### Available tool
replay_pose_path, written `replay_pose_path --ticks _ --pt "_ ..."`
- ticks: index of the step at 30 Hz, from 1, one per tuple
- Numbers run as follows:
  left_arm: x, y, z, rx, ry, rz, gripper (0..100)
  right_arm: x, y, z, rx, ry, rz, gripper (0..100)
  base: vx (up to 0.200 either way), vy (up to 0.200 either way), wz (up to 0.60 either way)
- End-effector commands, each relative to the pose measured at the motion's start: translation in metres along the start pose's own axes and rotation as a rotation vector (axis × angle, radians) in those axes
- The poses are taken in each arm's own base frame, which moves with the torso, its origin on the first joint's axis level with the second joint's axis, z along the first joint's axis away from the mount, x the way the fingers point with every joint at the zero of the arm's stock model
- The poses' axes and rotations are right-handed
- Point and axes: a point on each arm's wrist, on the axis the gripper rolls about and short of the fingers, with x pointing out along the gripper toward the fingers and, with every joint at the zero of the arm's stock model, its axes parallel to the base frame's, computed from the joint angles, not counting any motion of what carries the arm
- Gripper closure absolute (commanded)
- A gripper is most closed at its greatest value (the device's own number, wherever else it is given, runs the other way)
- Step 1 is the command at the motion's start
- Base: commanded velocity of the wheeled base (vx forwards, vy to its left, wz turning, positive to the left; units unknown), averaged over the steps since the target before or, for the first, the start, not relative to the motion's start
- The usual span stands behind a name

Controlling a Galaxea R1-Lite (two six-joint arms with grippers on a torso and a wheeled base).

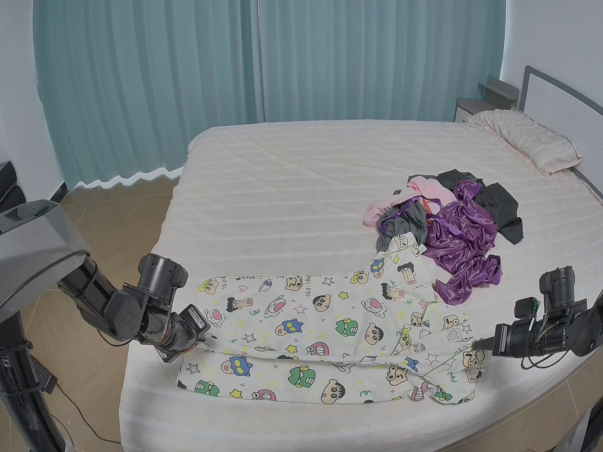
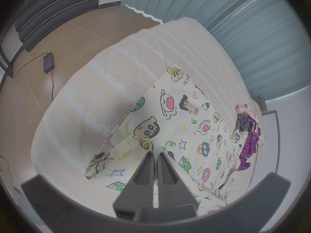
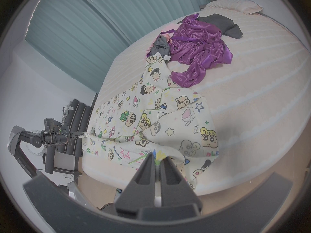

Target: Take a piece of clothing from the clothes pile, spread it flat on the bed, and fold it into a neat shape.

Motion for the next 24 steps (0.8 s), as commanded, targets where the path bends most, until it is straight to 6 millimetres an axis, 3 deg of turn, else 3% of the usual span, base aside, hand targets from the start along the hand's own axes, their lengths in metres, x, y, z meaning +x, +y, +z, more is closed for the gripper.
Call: replay_pose_path --ticks 1,10,11,15,20,22,24 --pt "0.015 -0.002 0.002 0.000 0.009 0.015 100 0.018 -0.008 -0.003 0.018 0.044 -0.022 100 0.000 0.000 0.00" --pt "0.028 -0.005 0.006 0.001 -0.016 0.037 100 0.037 -0.012 0.008 0.037 0.009 -0.013 100 0.000 0.000 0.00" --pt "0.029 -0.006 0.006 0.002 -0.020 0.038 0 0.039 -0.012 0.010 0.047 0.007 -0.012 0 0.000 0.000 0.00" --pt "0.032 -0.007 0.007 0.004 -0.035 0.052 0 0.046 -0.010 0.012 0.083 0.014 -0.008 0 0.000 0.000 0.00" --pt "0.027 -0.003 0.011 -0.014 -0.044 0.054 0 0.040 -0.008 0.013 0.131 -0.018 -0.040 0 0.000 0.000 0.00" --pt "0.012 0.001 0.017 -0.036 -0.059 0.036 0 0.037 -0.005 0.014 0.160 -0.034 -0.052 0 0.000 0.000 0.00" --pt "-0.002 0.005 0.018 -0.046 -0.056 0.015 0 0.023 0.011 0.012 0.275 -0.076 -0.034 0 0.000 0.000 0.00"
